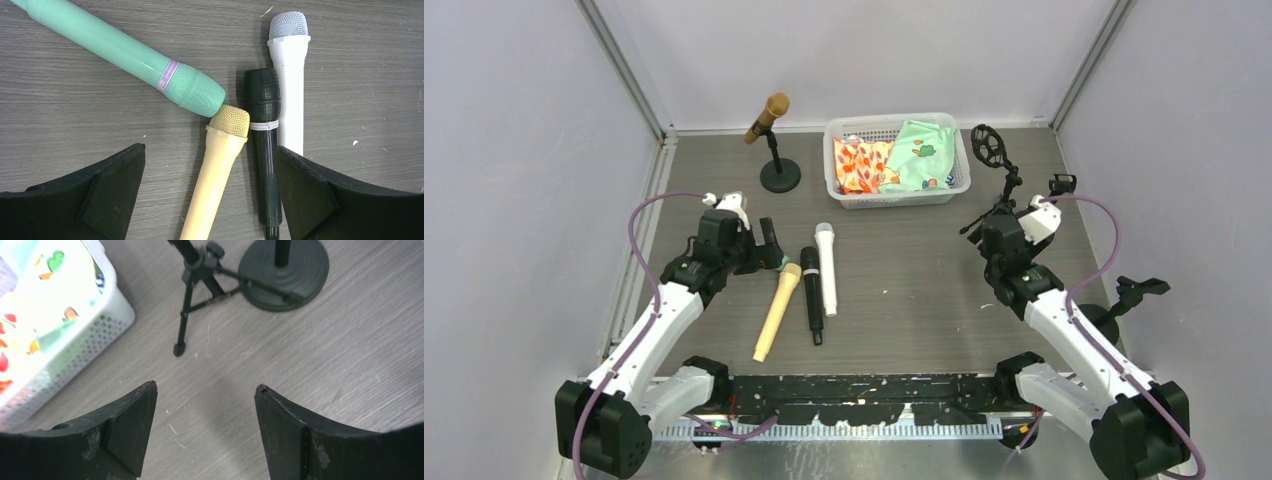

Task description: Attach the microphones to the stand

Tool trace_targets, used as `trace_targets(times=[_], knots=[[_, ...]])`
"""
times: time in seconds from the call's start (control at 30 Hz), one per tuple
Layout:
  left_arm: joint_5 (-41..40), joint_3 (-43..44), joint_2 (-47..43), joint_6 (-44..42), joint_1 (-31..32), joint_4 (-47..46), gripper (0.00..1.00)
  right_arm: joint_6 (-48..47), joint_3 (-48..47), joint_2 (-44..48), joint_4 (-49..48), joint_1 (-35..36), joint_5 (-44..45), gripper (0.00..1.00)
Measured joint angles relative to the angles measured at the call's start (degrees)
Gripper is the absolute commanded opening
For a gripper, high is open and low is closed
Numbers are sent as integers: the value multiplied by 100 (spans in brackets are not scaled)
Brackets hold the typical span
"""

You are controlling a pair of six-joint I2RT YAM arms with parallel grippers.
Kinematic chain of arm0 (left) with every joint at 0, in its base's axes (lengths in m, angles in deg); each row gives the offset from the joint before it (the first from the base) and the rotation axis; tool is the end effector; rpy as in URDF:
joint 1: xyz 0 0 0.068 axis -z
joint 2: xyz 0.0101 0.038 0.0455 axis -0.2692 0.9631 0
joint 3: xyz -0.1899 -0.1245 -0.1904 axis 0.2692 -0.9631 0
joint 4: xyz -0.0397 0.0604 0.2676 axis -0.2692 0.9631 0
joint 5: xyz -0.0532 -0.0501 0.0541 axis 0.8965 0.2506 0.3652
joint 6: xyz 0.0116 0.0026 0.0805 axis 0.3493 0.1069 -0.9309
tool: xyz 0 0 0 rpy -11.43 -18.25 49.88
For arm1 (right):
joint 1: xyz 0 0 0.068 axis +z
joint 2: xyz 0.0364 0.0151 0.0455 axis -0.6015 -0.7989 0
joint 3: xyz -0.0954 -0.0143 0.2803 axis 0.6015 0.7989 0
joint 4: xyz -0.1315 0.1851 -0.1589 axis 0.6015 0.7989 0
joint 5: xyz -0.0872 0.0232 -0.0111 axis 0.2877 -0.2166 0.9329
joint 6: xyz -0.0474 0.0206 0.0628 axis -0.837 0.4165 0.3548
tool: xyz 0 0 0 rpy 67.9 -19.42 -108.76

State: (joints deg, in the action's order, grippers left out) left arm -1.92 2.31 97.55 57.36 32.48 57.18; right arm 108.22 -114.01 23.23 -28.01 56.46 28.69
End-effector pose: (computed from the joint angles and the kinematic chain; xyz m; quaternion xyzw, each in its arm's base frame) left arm 0.2276 -0.0671 0.2557 -0.0699 0.9072 -0.1378 0.3913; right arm 0.2209 0.0316 0.2385 0.3171 0.7929 -0.0291 0.5196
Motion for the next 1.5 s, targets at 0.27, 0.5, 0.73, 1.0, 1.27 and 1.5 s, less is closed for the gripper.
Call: trace_targets(times=[0.27, 0.5, 0.73, 1.0, 1.27, 1.5], knots=[[0, 11, -2, 0, 0, 31, 100, -560, -999, 48, 208, -549, 7, 75], [7, 11, -9, 0, 0, 33, 100, -852, -1928, 101, 686, -1228, -223, 76], [15, 11, -46, 0, 35, 33, 100, -992, -2251, -81, 940, -2028, -566, 81], [22, 22, -83, -4, 219, 22, 100, -1379, -2588, -1108, 927, -2608, -1108, 100], [22, 22, -129, -26, 330, 20, 100, -2310, -3362, -2422, 946, -2636, -1285, 100], [22, 22, -177, -44, 350, 20, 100, -3108, -3926, -2977, 1152, -2636, -964, 94]])
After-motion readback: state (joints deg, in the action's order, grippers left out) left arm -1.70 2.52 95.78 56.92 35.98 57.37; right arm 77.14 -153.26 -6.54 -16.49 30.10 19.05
